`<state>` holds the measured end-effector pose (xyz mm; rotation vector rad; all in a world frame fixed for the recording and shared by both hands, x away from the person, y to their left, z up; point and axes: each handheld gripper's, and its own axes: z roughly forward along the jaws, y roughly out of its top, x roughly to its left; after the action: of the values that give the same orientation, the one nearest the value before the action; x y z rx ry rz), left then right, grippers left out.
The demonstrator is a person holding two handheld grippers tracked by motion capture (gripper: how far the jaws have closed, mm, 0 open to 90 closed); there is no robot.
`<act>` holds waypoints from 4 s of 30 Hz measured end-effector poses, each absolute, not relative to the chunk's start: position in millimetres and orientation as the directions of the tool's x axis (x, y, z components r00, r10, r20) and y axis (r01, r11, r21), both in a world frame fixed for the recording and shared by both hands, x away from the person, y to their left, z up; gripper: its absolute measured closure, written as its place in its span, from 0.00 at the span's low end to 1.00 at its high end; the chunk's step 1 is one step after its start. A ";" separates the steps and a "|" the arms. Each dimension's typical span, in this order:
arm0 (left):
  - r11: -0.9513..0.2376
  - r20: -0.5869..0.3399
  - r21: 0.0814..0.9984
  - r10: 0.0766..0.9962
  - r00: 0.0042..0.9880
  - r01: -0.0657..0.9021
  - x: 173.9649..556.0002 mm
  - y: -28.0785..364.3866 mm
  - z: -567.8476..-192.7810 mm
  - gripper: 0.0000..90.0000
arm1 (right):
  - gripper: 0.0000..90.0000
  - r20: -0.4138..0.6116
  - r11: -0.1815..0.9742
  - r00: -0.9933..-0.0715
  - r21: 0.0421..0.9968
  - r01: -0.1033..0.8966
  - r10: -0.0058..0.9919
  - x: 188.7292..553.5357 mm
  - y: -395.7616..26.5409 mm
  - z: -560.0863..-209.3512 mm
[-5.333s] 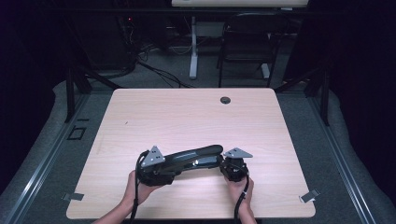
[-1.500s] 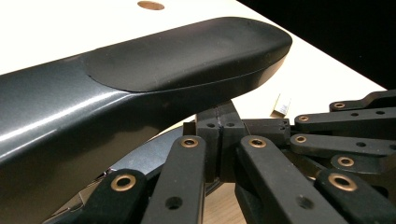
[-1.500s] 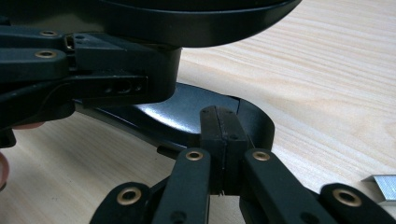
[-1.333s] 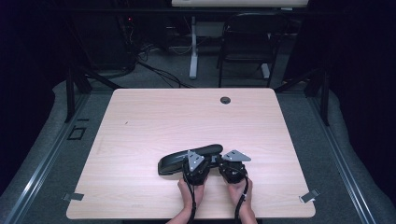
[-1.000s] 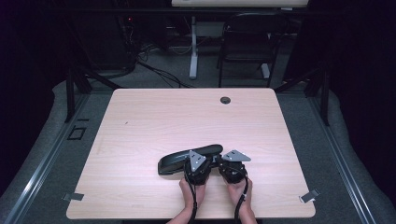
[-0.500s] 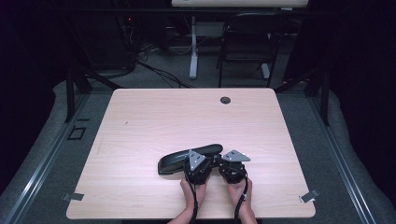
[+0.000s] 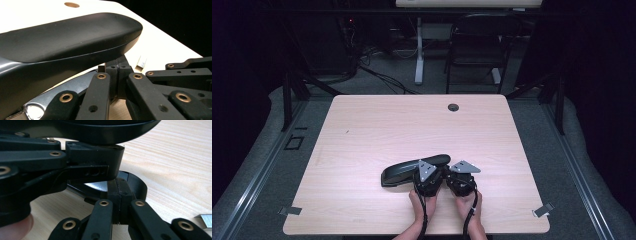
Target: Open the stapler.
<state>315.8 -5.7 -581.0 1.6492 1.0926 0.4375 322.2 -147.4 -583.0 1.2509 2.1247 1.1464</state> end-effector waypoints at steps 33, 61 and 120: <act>-0.055 -0.148 0.941 0.820 0.553 0.334 316.5 18.9 -534.2 1.00 | 1.00 0.069 0.235 -0.508 0.827 0.510 0.859 322.8 -147.3 -583.7; -0.159 -0.049 0.935 0.828 0.559 0.316 313.8 36.7 -513.7 1.00 | 1.00 0.060 0.248 -0.508 0.820 0.516 0.859 322.5 -147.9 -583.1; -0.242 0.071 0.938 0.835 0.546 0.247 300.8 83.8 -479.6 1.00 | 1.00 0.063 0.243 -0.508 0.823 0.513 0.859 323.0 -147.5 -583.5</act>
<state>300.8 83.8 -479.6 1.7697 0.9007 0.7251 323.0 -147.5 -583.5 1.2556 2.1191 1.1654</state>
